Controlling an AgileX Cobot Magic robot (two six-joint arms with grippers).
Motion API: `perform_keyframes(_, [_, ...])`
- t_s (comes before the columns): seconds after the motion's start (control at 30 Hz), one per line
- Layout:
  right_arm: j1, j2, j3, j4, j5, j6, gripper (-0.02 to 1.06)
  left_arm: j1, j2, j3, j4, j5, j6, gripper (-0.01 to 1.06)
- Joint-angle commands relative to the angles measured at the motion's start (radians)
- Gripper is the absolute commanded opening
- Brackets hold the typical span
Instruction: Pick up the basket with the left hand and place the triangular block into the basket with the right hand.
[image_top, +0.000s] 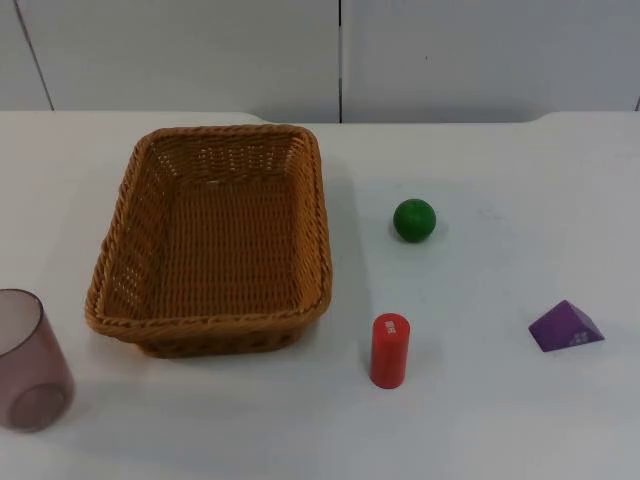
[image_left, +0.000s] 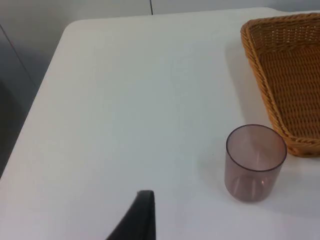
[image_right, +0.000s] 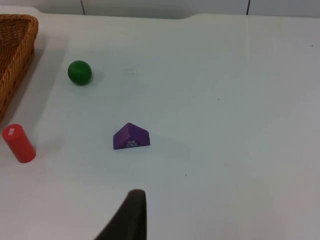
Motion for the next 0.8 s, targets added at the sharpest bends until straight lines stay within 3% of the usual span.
perform_keyframes(0.0, [0.0,-0.002,0.003,-0.004,-0.005,0.002,1.05,-0.001,-0.003,0.003,-0.007,0.004,-0.011,1.05])
perform_keyframes(0.77, [0.0,-0.002,0.003,-0.006,-0.005,0.002,1.05,-0.001,-0.003,0.003,-0.005,0.004,-0.025,1.05])
